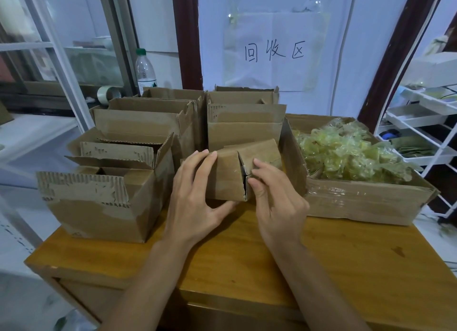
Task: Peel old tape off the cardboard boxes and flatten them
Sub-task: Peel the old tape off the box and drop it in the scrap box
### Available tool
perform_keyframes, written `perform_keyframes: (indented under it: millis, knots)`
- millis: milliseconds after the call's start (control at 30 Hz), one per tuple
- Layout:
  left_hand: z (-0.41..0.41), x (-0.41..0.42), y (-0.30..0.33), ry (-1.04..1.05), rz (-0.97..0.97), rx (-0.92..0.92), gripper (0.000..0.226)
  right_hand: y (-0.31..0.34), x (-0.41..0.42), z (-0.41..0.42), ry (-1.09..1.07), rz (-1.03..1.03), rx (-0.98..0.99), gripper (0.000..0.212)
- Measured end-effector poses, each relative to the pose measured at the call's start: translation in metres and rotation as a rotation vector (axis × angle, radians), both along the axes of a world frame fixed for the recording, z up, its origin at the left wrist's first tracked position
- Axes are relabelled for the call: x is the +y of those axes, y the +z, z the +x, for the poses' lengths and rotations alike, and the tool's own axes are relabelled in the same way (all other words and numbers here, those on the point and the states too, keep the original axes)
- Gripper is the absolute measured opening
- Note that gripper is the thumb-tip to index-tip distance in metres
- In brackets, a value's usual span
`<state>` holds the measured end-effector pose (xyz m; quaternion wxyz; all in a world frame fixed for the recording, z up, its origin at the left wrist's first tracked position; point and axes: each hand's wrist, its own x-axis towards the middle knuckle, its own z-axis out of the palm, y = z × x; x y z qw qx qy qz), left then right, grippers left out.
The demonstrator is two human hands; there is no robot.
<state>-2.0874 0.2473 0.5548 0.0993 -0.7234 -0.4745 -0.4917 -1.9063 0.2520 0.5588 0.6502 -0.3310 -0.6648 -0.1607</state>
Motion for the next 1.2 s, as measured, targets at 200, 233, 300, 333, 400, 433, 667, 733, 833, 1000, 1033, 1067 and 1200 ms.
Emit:
perform_keyframes:
  millis: [200,233,300,333,400,433,667,733,833,1000,1033,1067,1200]
  knots:
    - [-0.001,-0.001,0.000,-0.035,-0.006,0.013,0.090,0.001,0.002,0.000,-0.083,0.052,-0.010,0.017]
    - [-0.001,-0.002,0.001,-0.041,-0.007,0.013,0.089,0.001,0.002,0.001,-0.105,0.057,-0.019,0.018]
    - [-0.001,-0.003,0.000,-0.050,-0.010,0.015,0.089,0.002,0.001,0.001,-0.144,0.055,-0.038,0.021]
    - [-0.001,-0.003,0.000,-0.054,-0.011,0.016,0.089,0.002,0.000,0.001,-0.163,0.049,-0.047,0.023]
    - [-0.002,-0.003,-0.001,-0.065,-0.013,0.017,0.089,0.003,0.000,0.000,-0.203,0.031,-0.062,0.027]
    - [-0.002,-0.002,-0.001,-0.071,-0.015,0.019,0.090,0.003,0.000,-0.001,-0.223,0.018,-0.065,0.027]
    - [-0.003,-0.004,-0.001,-0.093,-0.038,0.025,0.094,0.002,-0.001,0.000,-0.185,-0.036,-0.017,0.019]
    - [-0.005,-0.005,-0.001,-0.100,-0.068,-0.005,0.095,0.002,-0.003,-0.001,-0.133,-0.045,-0.020,0.018]
    - [-0.006,-0.006,0.000,-0.109,-0.111,-0.039,0.097,0.002,-0.004,-0.001,-0.045,-0.068,-0.004,0.019]
    - [-0.005,-0.009,0.002,-0.194,-0.281,-0.083,0.095,-0.001,-0.002,-0.002,-0.040,-0.095,-0.076,0.015]
    - [-0.006,-0.010,0.002,-0.238,-0.313,-0.127,0.089,-0.003,-0.002,-0.002,-0.041,-0.106,-0.095,0.014]
    - [-0.007,-0.010,0.002,-0.275,-0.334,-0.188,0.081,-0.003,-0.002,-0.002,-0.040,-0.117,-0.116,0.014]
    - [-0.012,-0.004,0.002,-0.231,-0.321,-0.387,0.059,-0.004,-0.004,-0.009,-0.015,-0.127,-0.206,0.011]
